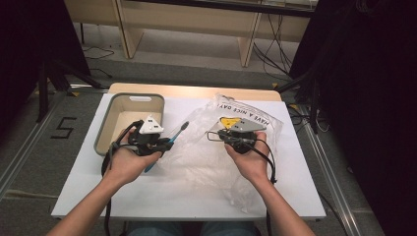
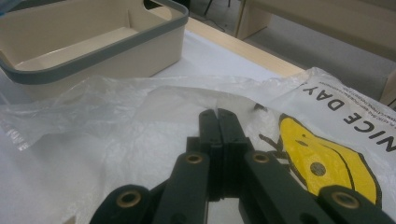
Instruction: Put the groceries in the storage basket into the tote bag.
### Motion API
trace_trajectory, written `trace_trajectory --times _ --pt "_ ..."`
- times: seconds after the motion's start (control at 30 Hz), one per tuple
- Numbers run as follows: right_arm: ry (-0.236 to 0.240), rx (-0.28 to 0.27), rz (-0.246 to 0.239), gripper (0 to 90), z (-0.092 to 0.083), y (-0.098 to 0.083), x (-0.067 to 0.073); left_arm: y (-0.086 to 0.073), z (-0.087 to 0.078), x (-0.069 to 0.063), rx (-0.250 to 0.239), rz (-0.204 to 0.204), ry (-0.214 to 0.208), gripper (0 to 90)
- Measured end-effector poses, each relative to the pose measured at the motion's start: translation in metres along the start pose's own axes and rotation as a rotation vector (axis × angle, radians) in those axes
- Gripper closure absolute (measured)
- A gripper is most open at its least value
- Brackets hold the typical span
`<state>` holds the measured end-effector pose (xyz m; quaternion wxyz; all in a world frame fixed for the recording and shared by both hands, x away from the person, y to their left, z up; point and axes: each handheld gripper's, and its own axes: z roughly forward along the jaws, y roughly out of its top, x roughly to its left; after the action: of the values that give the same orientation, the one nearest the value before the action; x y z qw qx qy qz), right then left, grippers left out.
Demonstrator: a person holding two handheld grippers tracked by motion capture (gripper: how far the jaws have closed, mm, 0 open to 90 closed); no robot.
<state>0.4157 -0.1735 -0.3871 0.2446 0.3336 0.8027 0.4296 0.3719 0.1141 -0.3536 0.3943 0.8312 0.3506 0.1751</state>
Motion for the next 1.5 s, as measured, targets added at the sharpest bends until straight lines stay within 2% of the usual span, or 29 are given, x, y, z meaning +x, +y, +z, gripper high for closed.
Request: trace_trajectory --times 0.47,0.73,1.17,1.33,1.5 --pt "0.000 -0.003 0.005 90.0 -0.002 0.000 -0.001 0.003 0.011 -0.014 0.017 0.027 -0.027 79.0" --pt "0.000 -0.004 0.005 90.0 -0.002 0.000 -0.001 0.004 0.019 -0.020 0.034 0.041 -0.029 79.0" --pt "-0.002 -0.011 0.007 90.0 -0.003 0.001 -0.001 0.003 0.040 -0.029 0.087 0.052 -0.032 79.0" --pt "-0.001 -0.010 0.006 90.0 -0.004 0.001 -0.001 0.004 0.048 -0.034 0.109 0.068 -0.025 79.0" --pt "0.001 -0.016 0.012 90.0 -0.005 0.002 -0.001 0.002 0.058 -0.035 0.128 0.057 -0.036 78.9"
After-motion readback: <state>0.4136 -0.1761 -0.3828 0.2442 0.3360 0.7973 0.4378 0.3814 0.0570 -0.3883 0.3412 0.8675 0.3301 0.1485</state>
